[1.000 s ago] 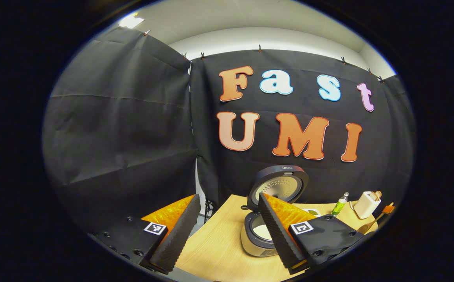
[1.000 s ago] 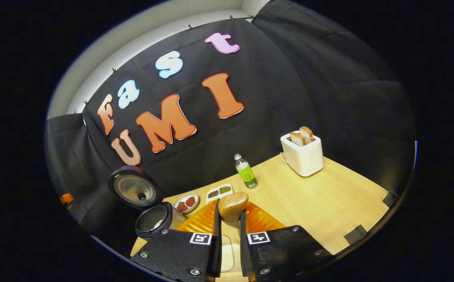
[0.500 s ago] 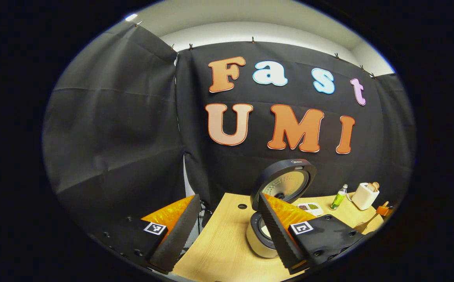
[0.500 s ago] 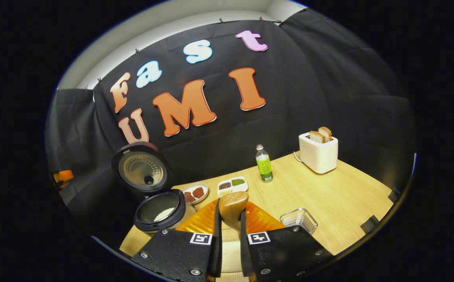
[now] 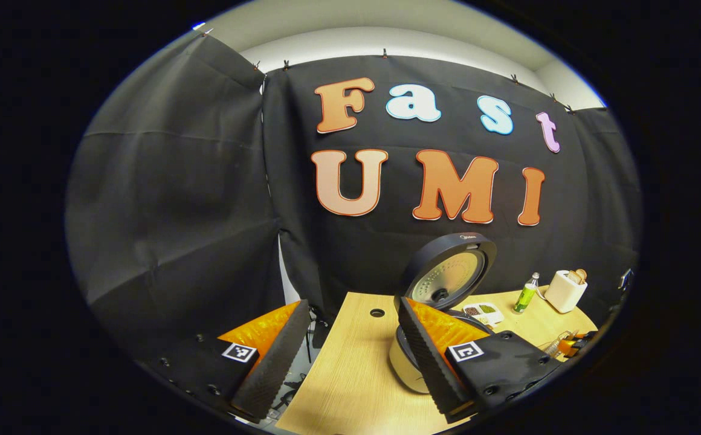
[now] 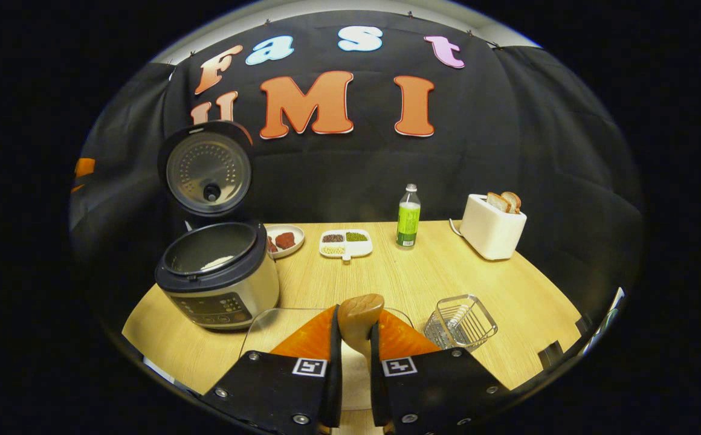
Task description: Close the left gripper, press the button to open the rice cooker; take a wooden spoon from the chopstick holder with the right hand, scoop a spoonful of rice and pour it into the rice cooker, then put the wooden spoon back into the chopstick holder.
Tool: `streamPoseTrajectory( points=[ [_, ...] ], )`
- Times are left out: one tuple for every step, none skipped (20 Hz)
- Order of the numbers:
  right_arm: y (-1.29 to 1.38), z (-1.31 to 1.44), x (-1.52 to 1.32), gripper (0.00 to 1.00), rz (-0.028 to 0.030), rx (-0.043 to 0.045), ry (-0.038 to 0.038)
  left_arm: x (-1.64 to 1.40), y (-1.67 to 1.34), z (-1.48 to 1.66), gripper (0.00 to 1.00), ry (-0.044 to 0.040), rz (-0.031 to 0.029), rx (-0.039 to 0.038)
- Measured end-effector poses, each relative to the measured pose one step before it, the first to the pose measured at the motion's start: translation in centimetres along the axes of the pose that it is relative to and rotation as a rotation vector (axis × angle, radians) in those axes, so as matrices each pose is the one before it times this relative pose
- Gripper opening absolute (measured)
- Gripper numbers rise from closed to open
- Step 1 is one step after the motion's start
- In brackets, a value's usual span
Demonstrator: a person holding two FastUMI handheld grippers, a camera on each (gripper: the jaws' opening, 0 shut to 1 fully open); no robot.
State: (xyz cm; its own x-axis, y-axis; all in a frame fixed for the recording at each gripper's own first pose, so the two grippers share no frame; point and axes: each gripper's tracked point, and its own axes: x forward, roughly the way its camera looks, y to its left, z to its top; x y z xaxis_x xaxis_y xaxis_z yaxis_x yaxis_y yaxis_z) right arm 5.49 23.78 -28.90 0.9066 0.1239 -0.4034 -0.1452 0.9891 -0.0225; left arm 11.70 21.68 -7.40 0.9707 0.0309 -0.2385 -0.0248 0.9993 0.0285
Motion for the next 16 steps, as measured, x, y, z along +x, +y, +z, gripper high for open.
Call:
streamPoseTrajectory(
  points=[
    [-0.027, -0.238, -0.277, 0.19, -0.00626, 0.00812, 0.00009, 0.181, -0.008, -0.060, 0.97, 0.00231, -0.00191, 0.00092],
    [0.133, -0.343, -0.344, 0.19, -0.00132, 0.01019, -0.00118, 0.138, 0.031, -0.126, 0.97, 0.00245, -0.00324, -0.00067],
    [0.080, -0.376, -0.317, 0.19, -0.00142, 0.01670, 0.00506, 0.174, -0.110, -0.176, 0.97, 0.00445, -0.00580, -0.00396],
    [0.192, -0.530, -0.199, 0.19, -0.00210, 0.02975, 0.00952, 0.163, -0.083, -0.377, 0.97, 0.00221, -0.00673, -0.00681],
    [0.331, -0.257, -0.414, 0.19, -0.00203, 0.02125, 0.00089, 0.154, -0.068, -0.260, 0.97, 0.00567, -0.00480, -0.00880],
    [0.307, -0.181, -0.232, 0.19, 0.00213, 0.01566, 0.00781, 0.076, 0.075, -0.374, 0.97, 0.00854, -0.00347, -0.00993],
    [0.414, -0.212, -0.212, 0.14, 0.00039, 0.02627, 0.00249, 0.048, -0.017, -0.289, 0.97, 0.00859, -0.00394, -0.00948],
    [0.013, 0.057, 0.065, 0.19, -0.00489, 0.01455, -0.00346, 0.024, 0.026, -0.196, 0.99, 0.00805, -0.00296, -0.00730],
    [0.283, -0.111, -0.076, 0.19, 0.00299, 0.02235, 0.00648, -0.022, 0.156, -0.158, 0.97, 0.00466, 0.00204, -0.00378],
    [0.340, 0.036, -0.053, 0.19, -0.00230, 0.02967, -0.00356, -0.027, 0.138, -0.077, 0.97, 0.00004, 0.00473, -0.00040],
    [0.360, 0.106, 0.110, 0.19, 0.00772, 0.02984, -0.00415, -0.095, 0.287, 0.100, 0.97, -0.00111, 0.00536, 0.00088],
    [0.611, -0.084, 0.013, 0.19, 0.01724, 0.03189, 0.00269, -0.143, 0.128, 0.004, 0.97, -0.00070, 0.00225, 0.00236],
    [0.663, -0.101, 0.104, 0.19, 0.02049, 0.03818, 0.00317, -0.034, 0.077, 0.144, 0.98, -0.00185, 0.00167, 0.00323],
    [0.695, -0.253, 0.050, 0.19, 0.02207, 0.04017, 0.00806, -0.155, -0.033, 0.012, 0.98, -0.00283, 0.00260, 0.00319],
    [0.904, -0.269, 0.106, 0.19, 0.03206, 0.05826, 0.00394, -0.064, 0.039, 0.182, 0.97, -0.00293, 0.00322, 0.00103],
    [0.642, -0.192, 0.374, 0.19, 0.02547, 0.04632, -0.00177, -0.087, 0.029, 0.100, 0.97, -0.00421, 0.00202, -0.00160]
  ],
)
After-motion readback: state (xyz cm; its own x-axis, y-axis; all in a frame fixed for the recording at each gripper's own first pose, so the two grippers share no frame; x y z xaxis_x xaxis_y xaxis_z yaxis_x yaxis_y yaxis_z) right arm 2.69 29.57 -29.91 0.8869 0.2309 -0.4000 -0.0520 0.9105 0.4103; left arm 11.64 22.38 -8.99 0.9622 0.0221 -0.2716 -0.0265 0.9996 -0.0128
